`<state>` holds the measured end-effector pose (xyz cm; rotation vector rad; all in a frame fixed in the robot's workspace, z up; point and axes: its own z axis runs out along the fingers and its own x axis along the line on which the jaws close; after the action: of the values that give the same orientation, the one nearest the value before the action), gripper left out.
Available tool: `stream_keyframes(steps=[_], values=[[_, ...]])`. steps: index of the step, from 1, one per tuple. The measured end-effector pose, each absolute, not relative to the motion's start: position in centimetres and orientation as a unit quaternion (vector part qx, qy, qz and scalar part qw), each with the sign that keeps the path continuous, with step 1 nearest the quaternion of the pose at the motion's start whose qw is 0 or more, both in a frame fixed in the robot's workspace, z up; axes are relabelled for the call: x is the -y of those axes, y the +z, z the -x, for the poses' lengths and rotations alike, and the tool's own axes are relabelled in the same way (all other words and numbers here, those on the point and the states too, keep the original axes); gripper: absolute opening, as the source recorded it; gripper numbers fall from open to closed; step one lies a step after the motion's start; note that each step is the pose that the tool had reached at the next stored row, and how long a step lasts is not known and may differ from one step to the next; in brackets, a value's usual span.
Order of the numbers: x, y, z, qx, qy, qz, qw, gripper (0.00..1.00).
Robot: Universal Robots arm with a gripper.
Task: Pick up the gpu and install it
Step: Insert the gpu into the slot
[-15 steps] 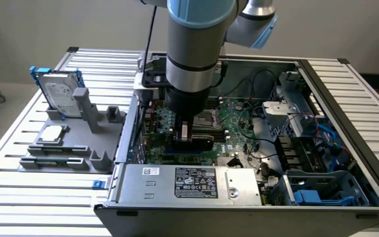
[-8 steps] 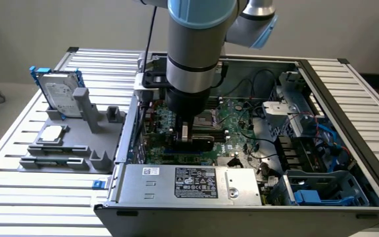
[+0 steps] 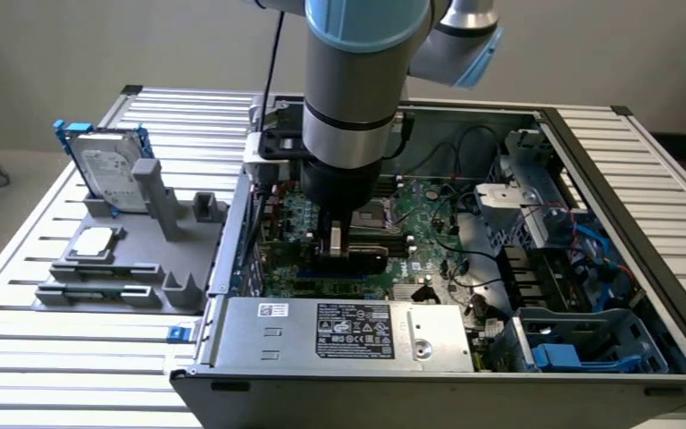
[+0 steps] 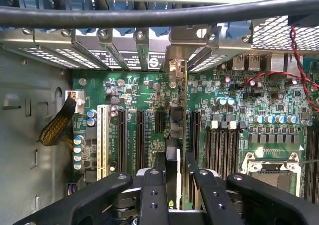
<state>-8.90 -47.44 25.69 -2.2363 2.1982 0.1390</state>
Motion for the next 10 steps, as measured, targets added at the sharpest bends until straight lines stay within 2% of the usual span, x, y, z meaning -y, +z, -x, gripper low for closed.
stream_keyframes(steps=[10], values=[[47.44,25.52,8.90,-0.708,0.045,0.705,0.003,0.26]])
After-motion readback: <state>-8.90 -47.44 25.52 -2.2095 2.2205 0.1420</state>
